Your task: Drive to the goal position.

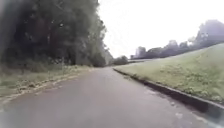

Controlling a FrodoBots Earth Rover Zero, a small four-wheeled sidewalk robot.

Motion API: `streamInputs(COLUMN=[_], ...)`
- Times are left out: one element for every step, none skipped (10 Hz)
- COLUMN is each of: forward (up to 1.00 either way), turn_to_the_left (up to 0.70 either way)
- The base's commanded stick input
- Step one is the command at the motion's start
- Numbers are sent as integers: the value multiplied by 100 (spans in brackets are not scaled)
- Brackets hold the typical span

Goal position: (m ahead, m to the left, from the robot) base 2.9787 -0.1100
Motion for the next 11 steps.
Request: streamInputs(forward=[85,85,85,85,85,85,85,85,85,85,85], turn_to_the_left=[-2,-1,0,0,0,0,0,0,0,0,0])
